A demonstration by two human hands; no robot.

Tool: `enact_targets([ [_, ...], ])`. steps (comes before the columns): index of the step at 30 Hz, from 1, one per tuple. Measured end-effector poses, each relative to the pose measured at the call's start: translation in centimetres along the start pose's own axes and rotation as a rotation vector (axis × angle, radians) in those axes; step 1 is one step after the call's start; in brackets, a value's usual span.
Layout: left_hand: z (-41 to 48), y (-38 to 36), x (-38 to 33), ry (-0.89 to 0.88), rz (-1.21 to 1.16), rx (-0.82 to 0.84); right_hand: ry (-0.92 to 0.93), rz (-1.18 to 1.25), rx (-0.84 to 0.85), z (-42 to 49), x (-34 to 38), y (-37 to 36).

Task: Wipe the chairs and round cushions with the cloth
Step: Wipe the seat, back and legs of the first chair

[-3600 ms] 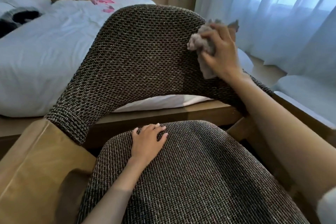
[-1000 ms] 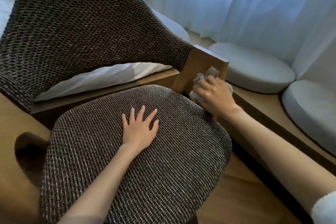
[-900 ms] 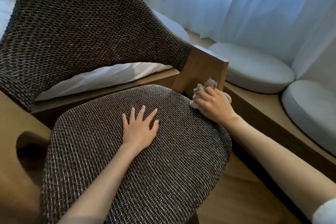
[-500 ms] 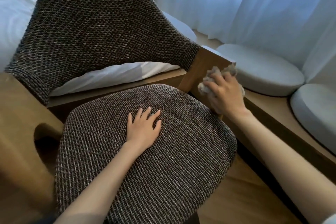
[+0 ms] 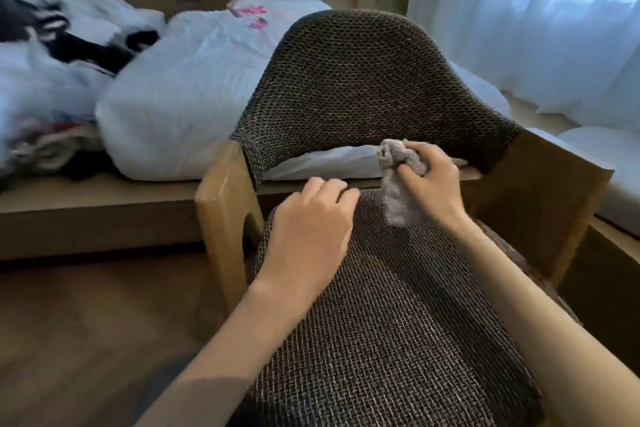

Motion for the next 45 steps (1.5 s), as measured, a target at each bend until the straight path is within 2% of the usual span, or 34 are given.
enact_targets([
  [4, 0.9, 5.4, 2.2, -0.041, 0.189, -0.132, -0.044, 0.181, 0.114, -0.4, 4.0, -7.3],
  [9, -0.1, 9.1, 8.8, 0.177, 0.276, -0.199, -0.079, 0.411, 0.189, -2.0, 10.5, -13.9],
  [13, -2.3, 8.5, 12.4, 0.344, 0.065, -0.209, -0.154, 0.540, 0.124, -4.5, 12.6, -16.2],
  [16, -3.5, 6.3, 13.5, 0.376, -0.119, -0.197, -0.176, 0.564, 0.076, -7.3, 10.7, -16.7],
  [20, -4.7, 3.7, 14.0, 0.487, -0.546, -0.274, -0.294, 0.353, 0.294, -12.6, 4.5, -19.6],
  [22, -5.3, 3.0, 14.1, 0.537, -0.664, -0.320, -0.429, 0.364, 0.312, -12.9, 3.5, -20.2],
  [25, -6.3, 2.0, 14.3, 0.598, -0.760, -0.307, -0.510, 0.488, 0.224, -10.6, 5.7, -19.3],
  [28, -6.8, 1.6, 14.5, 0.618, -0.843, -0.296, -0.413, 0.615, 0.118, -8.0, 9.4, -16.7],
  [31, -7.0, 1.5, 14.6, 0.640, -0.868, -0.295, -0.312, 0.688, 0.100, -6.4, 12.8, -14.8],
  [33, -7.1, 1.4, 14.3, 0.638, -0.897, -0.308, -0.229, 0.657, 0.126, -6.7, 14.4, -14.1],
  [37, -7.7, 0.4, 13.9, 0.693, -1.059, -0.337, -0.210, 0.688, 0.157, -10.1, 14.1, -13.0],
  [40, -8.2, 0.0, 14.0, 0.708, -1.079, -0.333, -0.250, 0.673, 0.170, -13.9, 12.9, -12.6],
  [45, -9.2, -0.1, 13.5, 0.749, -1.034, -0.325, -0.386, 0.521, 0.326, -20.4, 9.4, -13.6],
])
Point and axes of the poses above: each hand's wrist, its own z-axis towards the middle knuckle, its own y-axis out of the back of the hand, x = y × z, the point moved 10 cm from there along z, towards the middle knuckle, and after that the axes turned 15 degrees about -x, right-handed, at the moved point
